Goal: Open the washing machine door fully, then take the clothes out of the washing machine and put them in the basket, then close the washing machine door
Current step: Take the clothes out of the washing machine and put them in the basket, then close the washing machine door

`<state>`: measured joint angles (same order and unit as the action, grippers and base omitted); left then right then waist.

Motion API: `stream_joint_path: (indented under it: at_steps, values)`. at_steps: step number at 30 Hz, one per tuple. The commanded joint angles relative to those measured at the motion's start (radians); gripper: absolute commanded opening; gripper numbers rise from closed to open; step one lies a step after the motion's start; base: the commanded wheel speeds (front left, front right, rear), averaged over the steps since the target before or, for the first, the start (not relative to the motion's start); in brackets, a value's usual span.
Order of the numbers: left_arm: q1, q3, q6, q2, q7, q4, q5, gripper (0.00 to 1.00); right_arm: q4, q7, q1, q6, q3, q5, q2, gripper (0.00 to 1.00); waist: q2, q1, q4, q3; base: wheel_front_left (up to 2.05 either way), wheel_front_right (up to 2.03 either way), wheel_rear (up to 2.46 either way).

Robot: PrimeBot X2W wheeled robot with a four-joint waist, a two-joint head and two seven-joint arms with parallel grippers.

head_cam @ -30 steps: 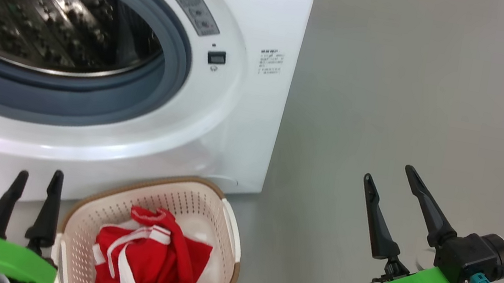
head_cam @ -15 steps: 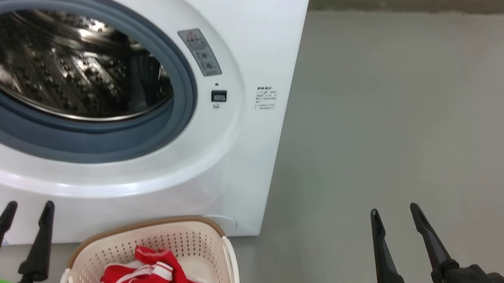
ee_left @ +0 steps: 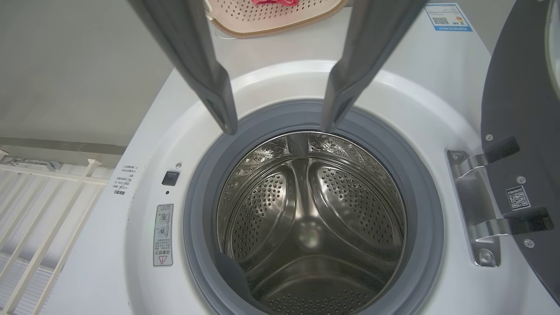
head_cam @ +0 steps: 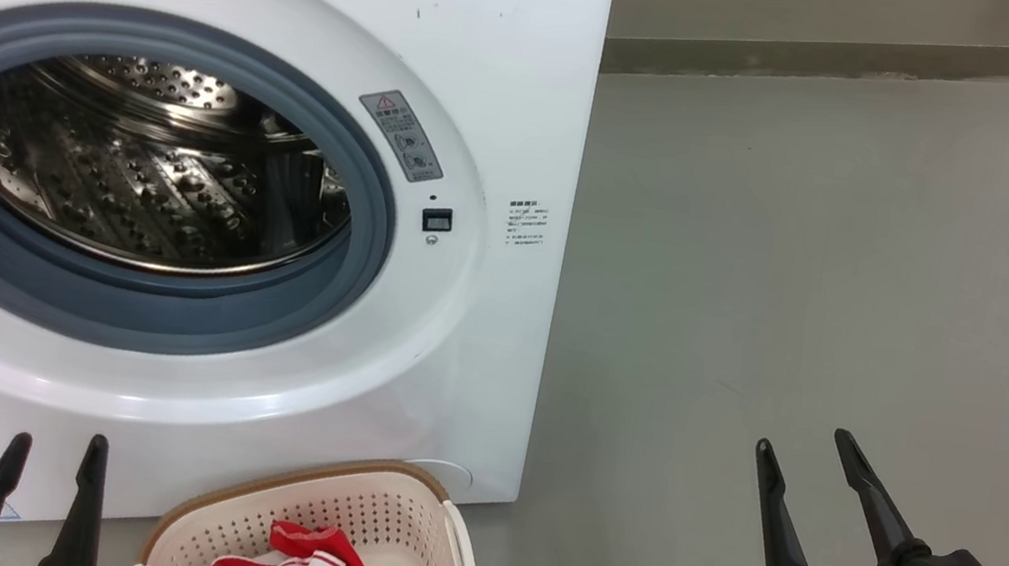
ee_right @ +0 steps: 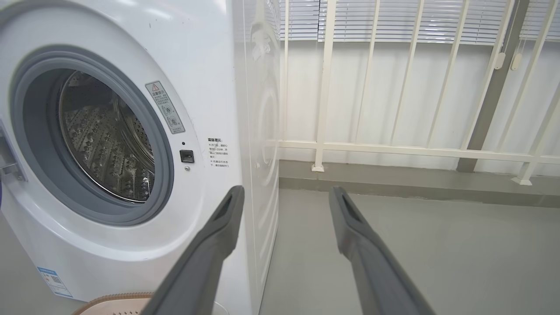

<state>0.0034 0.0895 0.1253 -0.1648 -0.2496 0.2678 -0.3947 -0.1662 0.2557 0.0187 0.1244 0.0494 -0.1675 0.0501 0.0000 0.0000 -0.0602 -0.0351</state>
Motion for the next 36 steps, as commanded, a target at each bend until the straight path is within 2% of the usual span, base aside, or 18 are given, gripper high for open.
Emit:
stream_joint_path:
  at_steps: [1, 21, 28, 36]
  values:
    - [-0.014, 0.041, 0.005, -0.011, -0.012, -0.028, 0.011, 1.0, 0.027, 0.006, 0.017, 0.006, 0.022, 0.005, 0.0, 1.0, 0.0, 0.0, 0.001, -0.002, 0.0, 0.0, 0.0]
    - [-0.018, 0.061, 0.005, -0.012, -0.012, -0.05, 0.041, 1.0, 0.032, 0.006, 0.013, 0.006, 0.03, 0.0, 0.0, 1.0, 0.0, 0.0, -0.001, 0.009, -0.08, 0.08, 0.0]
    - [-0.023, 0.058, 0.005, -0.013, -0.012, -0.05, 0.047, 1.0, 0.028, 0.006, 0.018, 0.006, 0.032, -0.002, 0.0, 1.0, 0.0, 0.0, 0.001, 0.016, -1.16, 1.16, 0.0]
    - [-0.024, 0.048, 0.005, -0.017, -0.012, -0.063, 0.023, 1.0, 0.03, 0.006, 0.015, 0.006, 0.037, -0.006, 0.0, 1.0, 0.0, 0.0, 0.001, 0.017, -1.95, 1.95, 0.0]
